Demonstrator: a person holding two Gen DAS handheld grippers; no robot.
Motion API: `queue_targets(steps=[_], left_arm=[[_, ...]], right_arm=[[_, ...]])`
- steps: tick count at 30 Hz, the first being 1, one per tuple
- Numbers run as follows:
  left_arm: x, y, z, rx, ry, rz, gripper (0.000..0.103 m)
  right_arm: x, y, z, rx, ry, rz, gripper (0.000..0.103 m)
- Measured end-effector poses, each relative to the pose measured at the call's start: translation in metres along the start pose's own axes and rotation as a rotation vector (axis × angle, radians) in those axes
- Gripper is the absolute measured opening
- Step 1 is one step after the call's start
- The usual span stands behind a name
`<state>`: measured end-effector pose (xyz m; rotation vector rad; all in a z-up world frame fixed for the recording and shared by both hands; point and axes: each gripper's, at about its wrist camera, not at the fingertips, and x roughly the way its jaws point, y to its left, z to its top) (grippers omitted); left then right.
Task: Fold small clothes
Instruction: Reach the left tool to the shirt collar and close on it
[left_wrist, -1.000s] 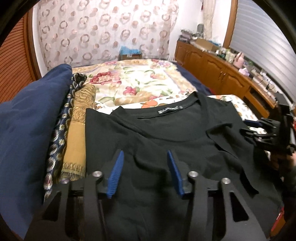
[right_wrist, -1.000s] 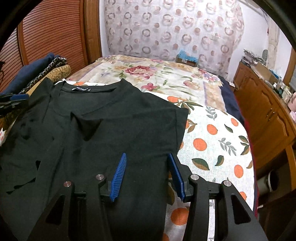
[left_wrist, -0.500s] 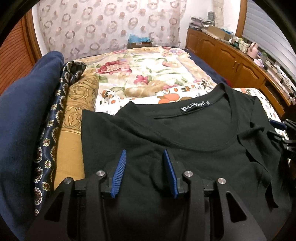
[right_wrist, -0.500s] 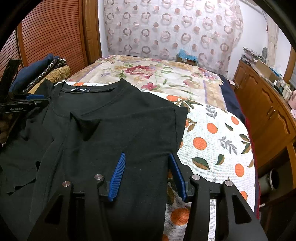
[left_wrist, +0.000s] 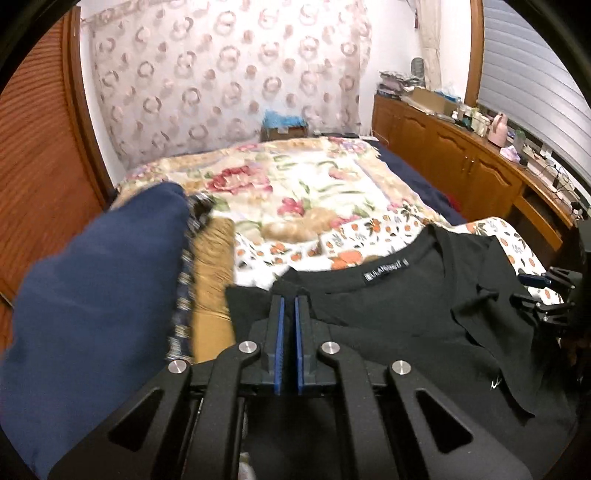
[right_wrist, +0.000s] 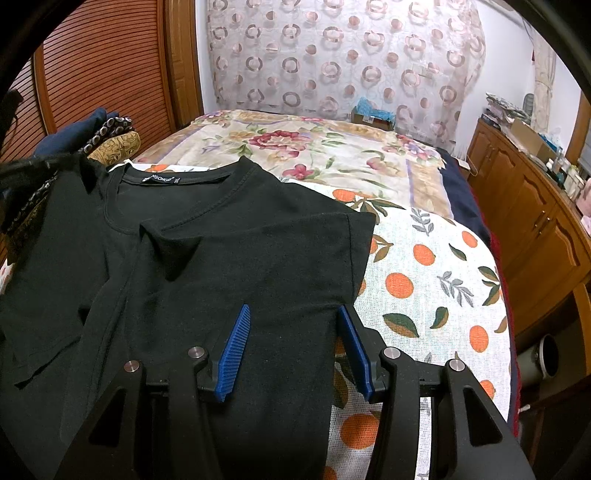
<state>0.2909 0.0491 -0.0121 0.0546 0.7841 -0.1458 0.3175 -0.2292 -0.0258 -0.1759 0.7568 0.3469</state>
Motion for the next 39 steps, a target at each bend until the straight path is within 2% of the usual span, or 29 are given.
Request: queue_targets(steps=[6, 13, 17, 26, 28, 30, 32, 34, 36, 39], left_arm=[[-0.008, 0.003, -0.003, -0.004, -0.024, -0.009, 0.006], [-0.026, -0.003, -0.001, -0.007, -0.089, -0.037, 0.006], [-0.036, -0.002, 0.002, -0.005, -0.116, -0.044, 0.006], [-0.057, -0.005, -0.002, -0.017, -0.168, -0.068, 0.006], [-0.064, -0.006, -0.005, -0.016, -0.176, -0.073, 0.006], [-0.071, -0.008, -0.008, -0.017, -0.188, -0.082, 0.006], [-0.08, -0.009, -0.013, -0.019, -0.196, -0.09, 0.006], [-0.09, -0.008, -0.018, -0.024, -0.205, -0.098, 0.006], [-0.102, -0.006, -0.024, -0.037, -0.217, -0.102, 0.006], [-0.122, -0.003, -0.034, -0.047, -0.247, -0.101, 0.006]], right_arm=[[-0.001, -0.002, 0.001, 0.01, 0.0, 0.01, 0.053], [-0.002, -0.031, 0.004, 0.118, 0.013, 0.081, 0.053], [-0.002, -0.041, 0.015, 0.119, 0.004, 0.053, 0.053], [0.034, -0.042, 0.045, 0.107, 0.051, 0.072, 0.053], [0.037, -0.036, 0.047, 0.088, 0.048, 0.084, 0.044], [0.037, -0.028, 0.047, 0.046, 0.051, 0.092, 0.008], [0.032, -0.028, 0.045, 0.052, 0.039, 0.1, 0.007], [0.013, -0.027, 0.043, 0.068, -0.039, 0.066, 0.007], [-0.014, -0.025, 0.039, 0.092, -0.113, 0.085, 0.007], [-0.051, -0.014, 0.028, 0.073, -0.176, 0.093, 0.007]])
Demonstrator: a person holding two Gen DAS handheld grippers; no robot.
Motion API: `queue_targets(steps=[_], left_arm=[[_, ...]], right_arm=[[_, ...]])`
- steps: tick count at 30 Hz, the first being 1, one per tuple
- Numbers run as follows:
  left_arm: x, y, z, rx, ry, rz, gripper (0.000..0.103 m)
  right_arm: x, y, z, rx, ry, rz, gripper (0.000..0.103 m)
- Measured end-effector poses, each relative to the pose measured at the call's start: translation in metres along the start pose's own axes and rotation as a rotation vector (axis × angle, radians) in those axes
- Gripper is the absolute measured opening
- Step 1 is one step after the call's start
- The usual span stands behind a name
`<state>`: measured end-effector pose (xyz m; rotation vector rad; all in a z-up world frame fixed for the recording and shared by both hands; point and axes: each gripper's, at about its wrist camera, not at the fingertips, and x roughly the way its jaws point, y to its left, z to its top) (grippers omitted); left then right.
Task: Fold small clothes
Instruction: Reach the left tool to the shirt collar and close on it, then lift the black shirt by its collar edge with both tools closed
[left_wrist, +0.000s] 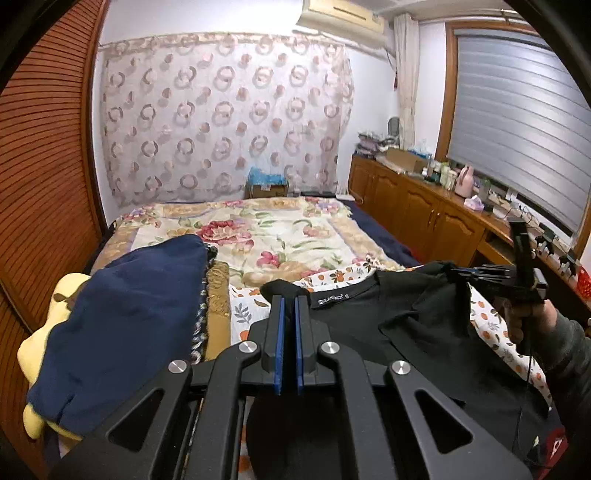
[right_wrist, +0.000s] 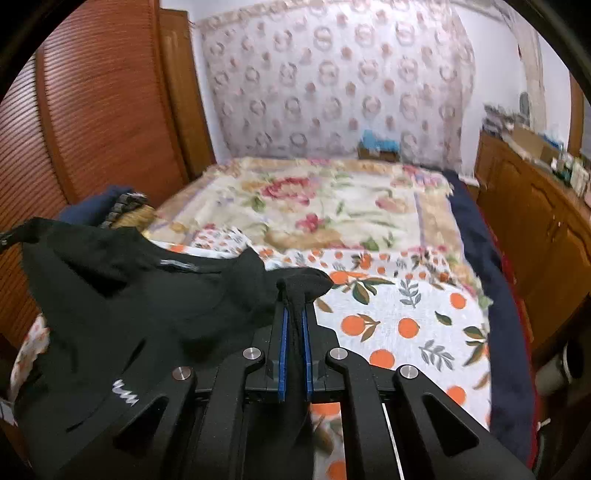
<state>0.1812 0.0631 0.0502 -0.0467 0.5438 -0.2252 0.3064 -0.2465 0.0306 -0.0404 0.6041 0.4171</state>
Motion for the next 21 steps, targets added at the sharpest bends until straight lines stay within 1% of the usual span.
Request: queue_targets(steps=[5, 7, 8, 11, 15, 21], left_arm=[[-0.045, 0.001, -0.015, -0.016, -0.054, 0.002, 0.006], [-0.061, 0.002, -0.02, -0.02, -0.073, 0.003, 0.006], [-0.074, 0.003, -0.023, -0.026, -0.088, -0.001, 0.006], [-0.103, 0.002, -0.038, -0.024, -0.109, -0.01, 0.006], [-0.131, 0.001, -0.06, -0.028, -0.117, -0.025, 0.006], [-0.159, -0.003, -0.082, -0.021, -0.114, -0.045, 0.006]], right_arm=[[-0.064, 0.019, -0.021, -0.019, -0.083, 0.0, 0.007], [-0.093, 0.026, -0.035, -0.018, -0.113, 0.007, 0.007], [-0.107, 0.027, -0.049, -0.016, -0.126, 0.01, 0.007], [-0.146, 0.034, -0.075, -0.01, -0.155, 0.03, 0.007], [-0.191, 0.04, -0.109, -0.015, -0.173, 0.061, 0.007], [-0.235, 0.04, -0.15, -0.038, -0.131, 0.071, 0.007]])
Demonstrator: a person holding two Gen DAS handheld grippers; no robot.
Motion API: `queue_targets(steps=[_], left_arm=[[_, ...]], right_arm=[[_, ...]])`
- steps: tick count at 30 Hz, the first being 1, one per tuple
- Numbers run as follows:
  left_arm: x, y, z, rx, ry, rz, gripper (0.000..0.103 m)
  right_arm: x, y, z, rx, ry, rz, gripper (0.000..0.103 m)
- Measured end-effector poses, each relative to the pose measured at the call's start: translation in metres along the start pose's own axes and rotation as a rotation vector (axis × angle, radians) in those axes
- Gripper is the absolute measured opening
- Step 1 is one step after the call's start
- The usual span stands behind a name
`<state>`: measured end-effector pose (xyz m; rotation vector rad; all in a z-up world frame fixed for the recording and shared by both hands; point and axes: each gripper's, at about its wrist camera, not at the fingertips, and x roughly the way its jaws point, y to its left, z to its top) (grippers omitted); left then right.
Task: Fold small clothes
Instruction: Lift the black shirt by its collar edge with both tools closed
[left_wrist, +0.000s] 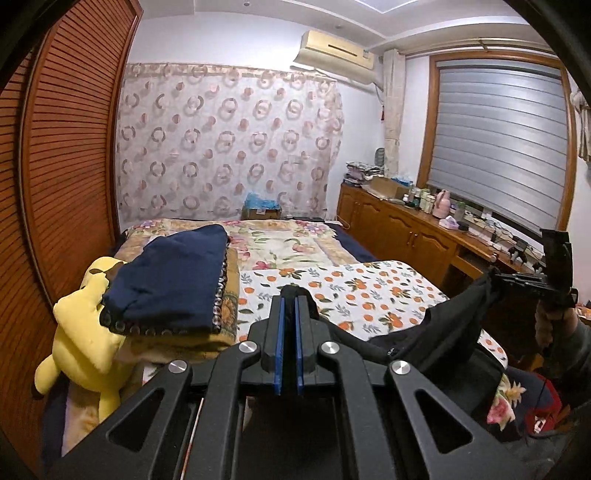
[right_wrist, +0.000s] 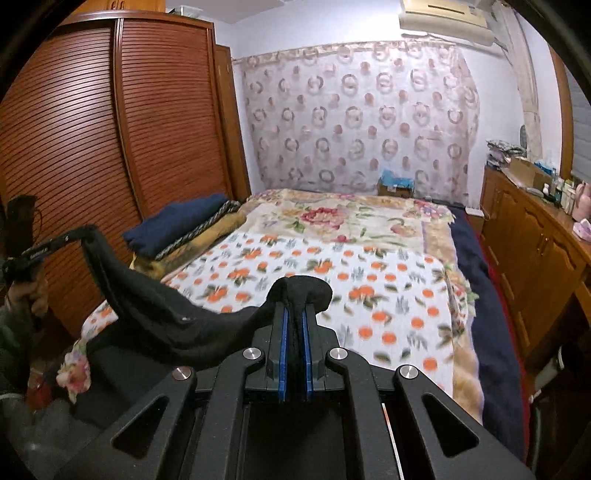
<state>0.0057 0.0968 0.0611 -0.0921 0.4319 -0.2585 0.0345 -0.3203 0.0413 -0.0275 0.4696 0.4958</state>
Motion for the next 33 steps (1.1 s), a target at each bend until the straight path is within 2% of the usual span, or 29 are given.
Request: queue_targets(steps=[6, 11, 14, 21, 26, 29, 33], left_arm=[[0.0, -0.001, -0.031, -0.002, 0.068, 0.002, 0.006], [0.018, 0.012, -0.066, -0.048, 0.157, 0.003, 0.006], [0.02, 0.013, -0.079, -0.061, 0.177, 0.013, 0.006], [0.022, 0.011, -0.082, -0.04, 0.185, 0.035, 0.006], [0.024, 0.013, -0.074, -0.047, 0.178, 0.046, 0.006], [0.026, 0.012, -0.071, -0.042, 0.175, 0.049, 0.006], [0.026, 0.01, -0.067, -0.035, 0.171, 0.05, 0.008]], right_arm=[[-0.037, 0.011, -0.033, 0.013, 0.071, 0.022, 0.007], [-0.013, 0.014, -0.054, 0.011, 0.194, 0.0, 0.007], [-0.001, 0.009, -0.057, 0.025, 0.237, -0.021, 0.007], [0.003, 0.009, -0.054, 0.027, 0.259, -0.042, 0.007], [0.024, 0.019, -0.052, 0.016, 0.251, -0.052, 0.01], [0.023, 0.019, -0.051, 0.009, 0.243, -0.055, 0.011], [0.017, 0.018, -0.042, -0.011, 0.23, -0.098, 0.022]])
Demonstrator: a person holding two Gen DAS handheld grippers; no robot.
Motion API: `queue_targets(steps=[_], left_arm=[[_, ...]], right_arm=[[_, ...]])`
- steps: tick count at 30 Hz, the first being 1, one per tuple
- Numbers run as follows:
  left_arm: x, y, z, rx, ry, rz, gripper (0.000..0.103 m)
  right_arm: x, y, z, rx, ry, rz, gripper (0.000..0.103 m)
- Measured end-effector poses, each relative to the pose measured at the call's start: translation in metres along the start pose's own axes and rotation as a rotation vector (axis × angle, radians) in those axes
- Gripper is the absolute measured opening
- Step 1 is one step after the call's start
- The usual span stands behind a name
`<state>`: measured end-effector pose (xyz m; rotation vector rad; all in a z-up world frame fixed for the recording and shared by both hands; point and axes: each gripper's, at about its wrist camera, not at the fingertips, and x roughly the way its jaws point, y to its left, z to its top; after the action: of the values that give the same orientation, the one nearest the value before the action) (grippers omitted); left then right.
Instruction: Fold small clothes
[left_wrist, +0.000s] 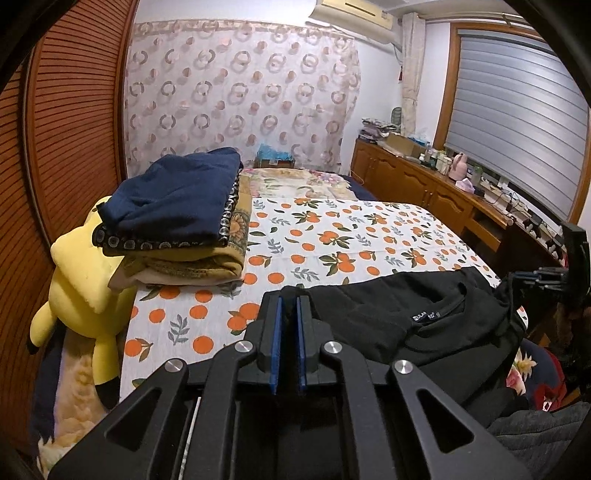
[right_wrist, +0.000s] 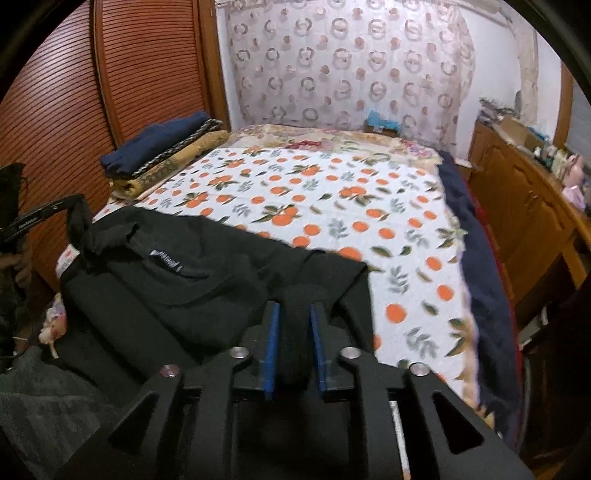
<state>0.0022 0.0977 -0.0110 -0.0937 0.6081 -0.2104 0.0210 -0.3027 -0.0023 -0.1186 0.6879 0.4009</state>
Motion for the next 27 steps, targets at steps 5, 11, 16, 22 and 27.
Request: queue_targets(steps=[5, 11, 16, 22, 27], left_arm=[[-0.007, 0.001, 0.01, 0.001, -0.021, -0.008, 0.009], [-0.024, 0.009, 0.034, 0.024, -0.089, -0.002, 0.044], [-0.016, 0.013, 0.048, 0.046, -0.071, -0.031, 0.07], [0.035, 0.016, 0.047, 0.064, 0.054, -0.062, 0.078], [0.079, 0.026, 0.04, 0.037, 0.187, -0.085, 0.078]], right_arm=[[-0.017, -0.004, 0.018, -0.019, -0.053, -0.017, 0.032], [-0.019, -0.007, 0.028, -0.024, -0.105, -0.022, 0.036], [-0.001, -0.015, 0.026, -0.001, -0.101, -0.023, 0.038], [0.034, -0.026, 0.027, 0.04, -0.035, -0.008, 0.045], [0.06, -0.032, 0.03, 0.059, 0.026, 0.021, 0.046]])
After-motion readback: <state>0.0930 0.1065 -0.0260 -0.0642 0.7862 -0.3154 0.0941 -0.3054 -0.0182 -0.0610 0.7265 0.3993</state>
